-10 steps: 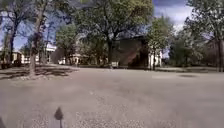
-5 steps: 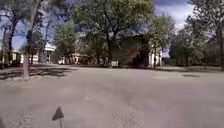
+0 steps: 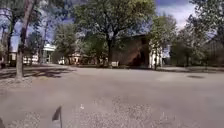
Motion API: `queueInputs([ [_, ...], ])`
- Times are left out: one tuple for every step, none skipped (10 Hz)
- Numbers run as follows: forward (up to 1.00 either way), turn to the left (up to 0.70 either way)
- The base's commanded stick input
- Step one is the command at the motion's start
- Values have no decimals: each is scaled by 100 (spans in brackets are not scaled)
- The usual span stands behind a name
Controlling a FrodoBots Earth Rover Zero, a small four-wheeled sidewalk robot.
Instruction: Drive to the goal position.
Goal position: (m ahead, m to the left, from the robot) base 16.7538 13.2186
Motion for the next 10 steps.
queueInputs([
  [70,6],
  [70,6],
  [70,6],
  [70,6],
  [70,6],
  [70,6],
  [70,6],
  [70,6],
  [70,6],
  [70,6],
])
